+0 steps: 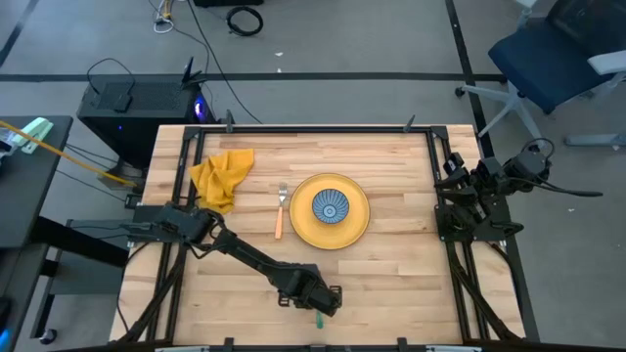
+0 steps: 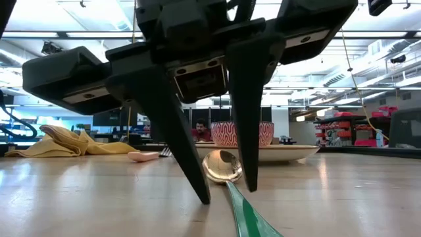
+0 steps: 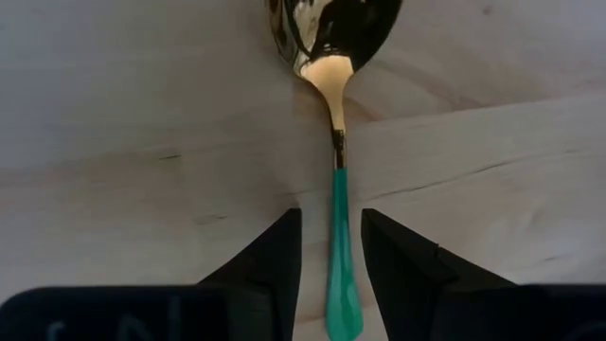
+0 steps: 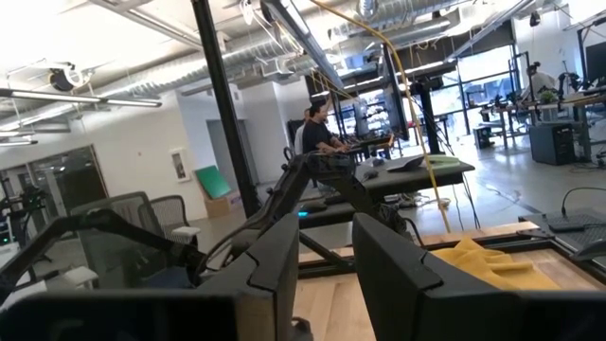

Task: Set table place
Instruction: Put the green spoon into the blue bowl

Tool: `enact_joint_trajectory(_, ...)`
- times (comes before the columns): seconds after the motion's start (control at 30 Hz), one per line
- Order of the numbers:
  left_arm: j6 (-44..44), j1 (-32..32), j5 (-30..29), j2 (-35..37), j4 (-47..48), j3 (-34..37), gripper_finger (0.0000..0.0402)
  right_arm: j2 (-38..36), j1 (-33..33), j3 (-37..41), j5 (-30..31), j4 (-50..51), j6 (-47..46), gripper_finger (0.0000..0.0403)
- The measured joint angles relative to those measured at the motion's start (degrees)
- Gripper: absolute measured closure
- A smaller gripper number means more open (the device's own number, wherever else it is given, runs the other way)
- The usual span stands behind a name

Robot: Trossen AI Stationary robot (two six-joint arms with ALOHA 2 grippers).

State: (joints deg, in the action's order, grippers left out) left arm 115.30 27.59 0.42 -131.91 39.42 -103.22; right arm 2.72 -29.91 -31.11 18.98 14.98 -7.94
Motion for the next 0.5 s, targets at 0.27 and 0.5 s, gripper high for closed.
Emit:
enact_joint_trajectory(0.27, 0.01, -0.59, 2.73, -0.75, 2.72, -0.22, 0.0281, 0.0, 0.0, 0.0, 0.0, 0.0, 0.0, 0.0293)
enact_joint_trajectory(0.5, -0.26, -0.74, 2.76, -0.79, 4.76, -0.17, 0.0284, 0.0, 0.01, 0.0, 0.0, 0.0, 0.0, 0.0293)
